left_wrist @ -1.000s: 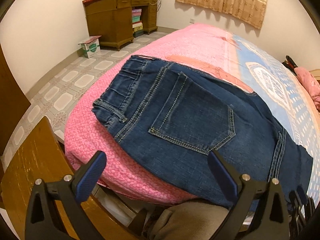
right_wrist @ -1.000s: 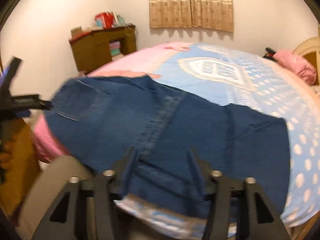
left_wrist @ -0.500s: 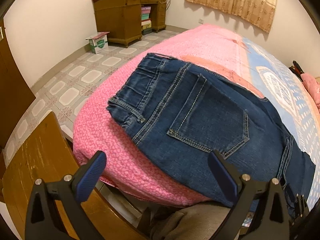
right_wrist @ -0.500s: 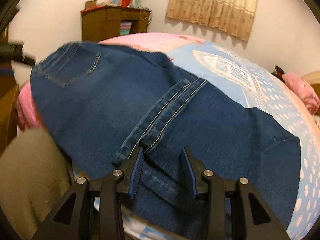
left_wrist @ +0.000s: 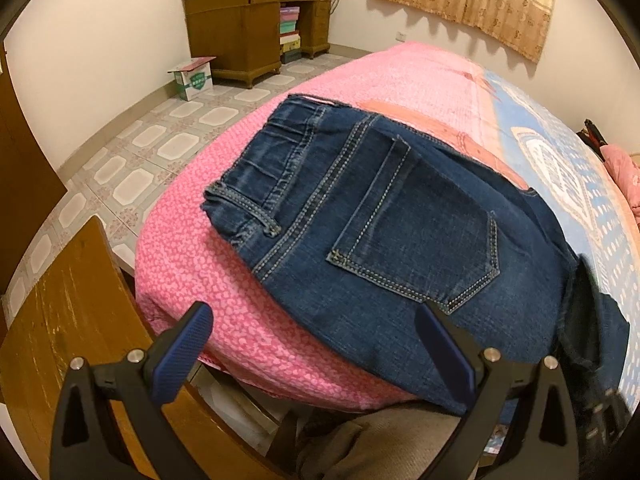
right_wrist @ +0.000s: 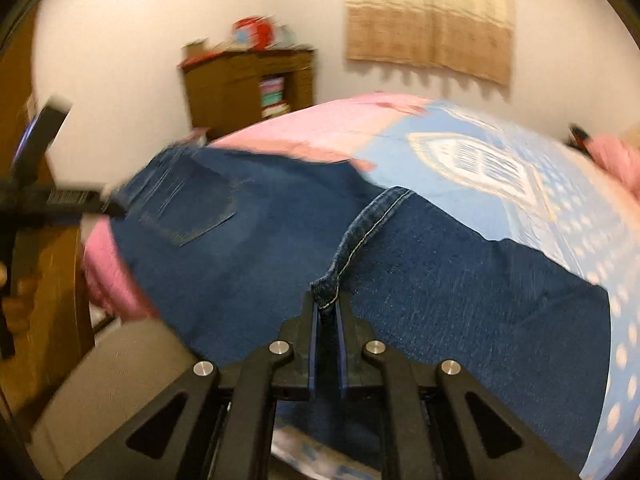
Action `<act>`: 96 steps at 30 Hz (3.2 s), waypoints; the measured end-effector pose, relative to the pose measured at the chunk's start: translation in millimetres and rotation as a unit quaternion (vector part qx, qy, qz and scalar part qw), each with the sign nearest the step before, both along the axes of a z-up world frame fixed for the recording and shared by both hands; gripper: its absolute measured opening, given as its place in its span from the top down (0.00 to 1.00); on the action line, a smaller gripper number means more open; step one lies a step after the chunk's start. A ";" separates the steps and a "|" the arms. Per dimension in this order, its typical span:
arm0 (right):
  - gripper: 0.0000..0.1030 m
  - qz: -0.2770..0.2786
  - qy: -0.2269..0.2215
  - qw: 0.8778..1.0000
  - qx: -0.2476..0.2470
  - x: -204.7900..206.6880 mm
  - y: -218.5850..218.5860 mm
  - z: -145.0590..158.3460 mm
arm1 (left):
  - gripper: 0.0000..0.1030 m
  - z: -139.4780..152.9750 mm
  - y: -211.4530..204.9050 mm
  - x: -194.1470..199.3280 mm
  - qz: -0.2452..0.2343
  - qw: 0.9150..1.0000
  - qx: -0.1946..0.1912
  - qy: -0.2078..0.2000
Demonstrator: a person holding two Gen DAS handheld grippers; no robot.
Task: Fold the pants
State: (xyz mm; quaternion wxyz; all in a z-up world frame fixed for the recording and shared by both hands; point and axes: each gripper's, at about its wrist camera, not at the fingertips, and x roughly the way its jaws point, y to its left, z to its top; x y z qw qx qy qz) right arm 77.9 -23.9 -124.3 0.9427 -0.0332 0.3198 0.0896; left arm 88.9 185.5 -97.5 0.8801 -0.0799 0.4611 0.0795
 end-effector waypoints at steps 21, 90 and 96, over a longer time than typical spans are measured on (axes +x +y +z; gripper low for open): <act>0.50 -0.187 -0.005 0.982 -0.004 15.7 -81.2 2.1 | 0.00 -4.6 0.4 2.6 -0.009 1.000 0.015 -0.004; 0.27 -0.325 -0.026 0.891 0.314 -78.0 -232.5 -30.0 | 0.75 65.7 -9.8 51.0 -0.054 0.960 -0.200 -0.187; 0.27 -0.337 -0.056 0.873 0.349 -97.4 -243.4 -27.7 | 0.75 119.8 -140.1 9.5 -0.260 0.929 -0.112 -0.240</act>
